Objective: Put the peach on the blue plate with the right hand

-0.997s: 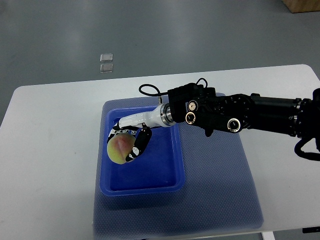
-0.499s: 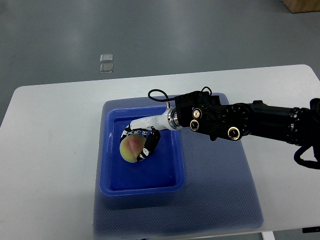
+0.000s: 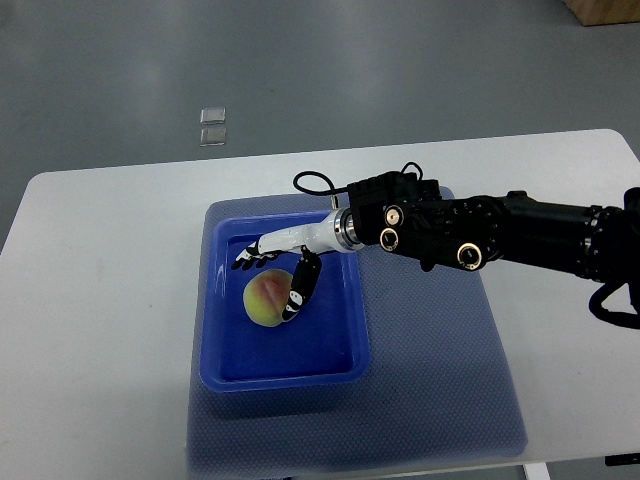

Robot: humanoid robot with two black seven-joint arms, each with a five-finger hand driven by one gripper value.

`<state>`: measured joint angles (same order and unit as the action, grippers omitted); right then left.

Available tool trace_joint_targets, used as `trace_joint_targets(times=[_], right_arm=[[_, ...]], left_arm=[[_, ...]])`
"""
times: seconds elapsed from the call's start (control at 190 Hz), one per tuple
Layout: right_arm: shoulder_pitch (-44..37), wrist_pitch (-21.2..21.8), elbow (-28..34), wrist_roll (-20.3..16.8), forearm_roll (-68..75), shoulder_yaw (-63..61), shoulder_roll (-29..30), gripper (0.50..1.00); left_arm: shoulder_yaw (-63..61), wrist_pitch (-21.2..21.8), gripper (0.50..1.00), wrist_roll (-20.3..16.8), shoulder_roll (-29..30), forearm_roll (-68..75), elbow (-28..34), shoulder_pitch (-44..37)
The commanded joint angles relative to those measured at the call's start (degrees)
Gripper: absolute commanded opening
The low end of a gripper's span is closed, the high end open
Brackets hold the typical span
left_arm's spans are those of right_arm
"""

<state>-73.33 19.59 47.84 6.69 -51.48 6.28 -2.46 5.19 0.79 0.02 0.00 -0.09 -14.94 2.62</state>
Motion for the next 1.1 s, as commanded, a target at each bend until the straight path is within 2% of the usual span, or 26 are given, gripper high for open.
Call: trace_joint_targets(times=[0.0, 0.026, 0.031, 0.126, 0.262, 0.388, 0.441, 0.446, 0.451, 0.509, 0.562, 0.567, 0.635, 0.688, 0.693, 0.751, 0.903, 1.097], right_arm=[[-1.55, 0.62, 0.06, 0.07, 0.42, -3.20, -3.34, 0.934], [-1.55, 0.62, 0.06, 0.07, 0.42, -3.20, -3.34, 0.934], [-1.73, 1.23, 0.15, 0.16, 0.68, -7.46, -6.04, 0.934], [-1.12, 2.47, 0.15, 0.16, 0.68, -17.87, -11.16, 0.934], [3.10, 2.82, -0.38, 0.34, 5.07, -32.73, -15.56, 0.934], [13.03, 4.14, -1.08, 2.01, 22.90, -51.70, -17.14, 0.934], [13.04, 4.14, -1.08, 2.01, 22.92, -51.72, -17.14, 0.934], [16.86, 3.70, -3.08, 2.10, 29.36, -56.41, -16.88, 0.934], [17.34, 3.70, -3.62, 2.10, 30.29, -56.90, -16.79, 0.934], [18.92, 3.52, -6.61, 2.18, 34.51, -57.69, -16.62, 0.934], [18.92, 3.52, -6.62, 2.18, 34.52, -57.69, -16.62, 0.934], [19.79, 3.61, -10.45, 2.79, 37.13, -58.13, -15.66, 0.934], [21.73, 3.96, -15.31, 4.55, 40.14, -58.66, -13.10, 0.934], [21.74, 3.96, -15.32, 4.56, 40.14, -58.66, -13.10, 0.934], [23.04, 4.66, -18.89, 6.56, 43.28, -58.66, -11.36, 0.934], [24.54, 5.19, -21.20, 8.07, 46.82, -58.48, -10.03, 0.934], [29.82, 6.07, -21.47, 8.69, 51.66, -58.66, -6.42, 0.934], [31.14, 6.16, -21.56, 8.69, 51.74, -58.75, -4.49, 0.934]], left_arm=[[0.00, 0.00, 1.000, -0.02, 0.00, 0.00, 0.00, 0.02], [0.00, 0.00, 1.000, -0.02, 0.00, 0.00, 0.00, 0.02], [0.00, 0.00, 1.000, -0.02, 0.00, 0.00, 0.00, 0.02], [0.00, 0.00, 1.000, -0.02, 0.00, 0.00, 0.00, -0.07], [-0.09, 0.00, 1.000, 0.07, 0.00, 0.00, 0.00, 0.02], [-0.09, 0.09, 1.000, -0.02, 0.00, 0.00, 0.00, 0.02], [-0.09, 0.09, 1.000, -0.02, 0.00, 0.00, 0.00, 0.02], [-0.09, 0.00, 1.000, 0.07, 0.00, 0.00, 0.00, 0.02], [-0.09, 0.00, 1.000, -0.02, 0.00, 0.00, 0.00, 0.02], [-0.09, 0.00, 1.000, -0.02, 0.00, 0.00, 0.00, -0.07], [-0.09, 0.00, 1.000, -0.02, 0.00, 0.00, 0.00, -0.07], [-0.09, 0.00, 1.000, -0.02, 0.00, 0.00, 0.00, -0.07], [-0.09, 0.17, 1.000, 0.07, 0.00, 0.00, 0.00, -0.07], [-0.09, 0.17, 1.000, 0.07, 0.00, 0.00, 0.00, -0.07], [-0.18, 0.26, 1.000, 0.07, 0.00, 0.00, 0.00, 0.02], [-0.18, 0.26, 1.000, 0.07, 0.00, 0.00, 0.00, -0.07], [-0.18, 0.09, 1.000, 0.07, 0.00, 0.00, -0.09, -0.07], [-0.18, 0.00, 1.000, 0.24, 0.00, 0.00, -0.09, -0.07]])
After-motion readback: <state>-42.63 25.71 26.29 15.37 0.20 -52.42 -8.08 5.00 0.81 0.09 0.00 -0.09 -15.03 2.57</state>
